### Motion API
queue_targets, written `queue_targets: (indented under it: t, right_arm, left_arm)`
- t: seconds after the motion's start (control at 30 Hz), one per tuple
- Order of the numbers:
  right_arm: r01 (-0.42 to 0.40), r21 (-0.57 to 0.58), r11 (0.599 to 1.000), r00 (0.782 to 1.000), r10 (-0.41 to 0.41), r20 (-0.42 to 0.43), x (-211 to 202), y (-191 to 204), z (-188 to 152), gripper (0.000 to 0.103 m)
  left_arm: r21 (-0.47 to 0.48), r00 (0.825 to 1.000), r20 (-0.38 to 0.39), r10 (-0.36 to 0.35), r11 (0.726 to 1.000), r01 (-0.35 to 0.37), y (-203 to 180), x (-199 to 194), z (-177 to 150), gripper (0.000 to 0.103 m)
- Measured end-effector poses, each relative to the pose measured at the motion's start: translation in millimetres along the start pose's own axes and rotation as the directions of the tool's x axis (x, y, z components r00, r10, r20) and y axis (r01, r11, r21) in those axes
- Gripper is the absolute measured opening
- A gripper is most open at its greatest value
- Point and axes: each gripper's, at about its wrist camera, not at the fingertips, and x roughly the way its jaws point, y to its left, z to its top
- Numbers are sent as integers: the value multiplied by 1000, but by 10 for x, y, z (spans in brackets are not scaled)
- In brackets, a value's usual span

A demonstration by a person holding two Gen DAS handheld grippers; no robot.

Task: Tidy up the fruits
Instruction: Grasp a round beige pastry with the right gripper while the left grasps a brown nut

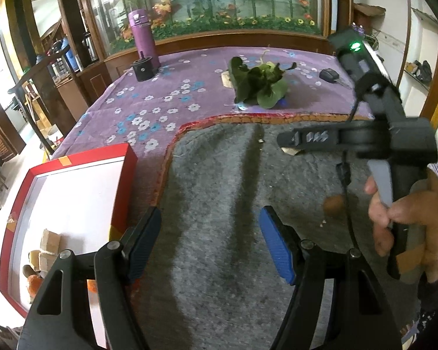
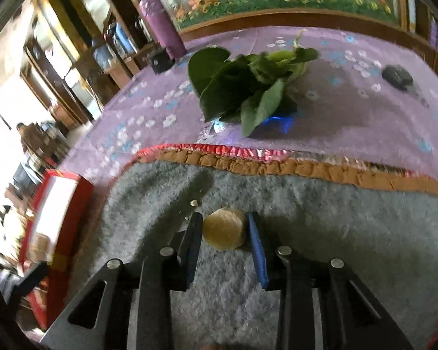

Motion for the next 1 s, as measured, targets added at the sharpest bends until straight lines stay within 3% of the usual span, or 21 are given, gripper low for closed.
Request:
queue_targets:
  t: [0.07,0.17,0.33,0.53,0.67,0.87,1.0]
  right_arm:
    - [-25,42,999,1000,25,8,-148,-153,-53,31]
    - [30,69,997,999,-31,22,-404,-422,-203,32]
    - [47,144,988,999,-48,1,-727,-862,-528,32]
    - [94,51,994,995,-95,12,-823,-790,-786,35]
    - [50,25,998,996,-52,66,-800,-808,-862,39]
    - [28,-3,1000,996,-28,90,-830,-771,-894,63]
    - [81,-39,996,992,-77,99,-808,-739,-917,61]
  left_arm:
    - [13,1000,1,-17,1000,17,-59,-11,5,69]
    - [52,999,-2,-53,997,53,-216,-5,20,69]
    - [102,990,-37,-133,986,136,-531,112,46,69]
    - [138,978,-96,-183,971,195,-802,264,38,69]
    - [148,975,-110,-191,967,206,-897,310,49,69]
    - [157,971,-121,-207,962,224,-982,418,83,55]
    - [153,967,-121,-222,959,239,-991,467,61,44]
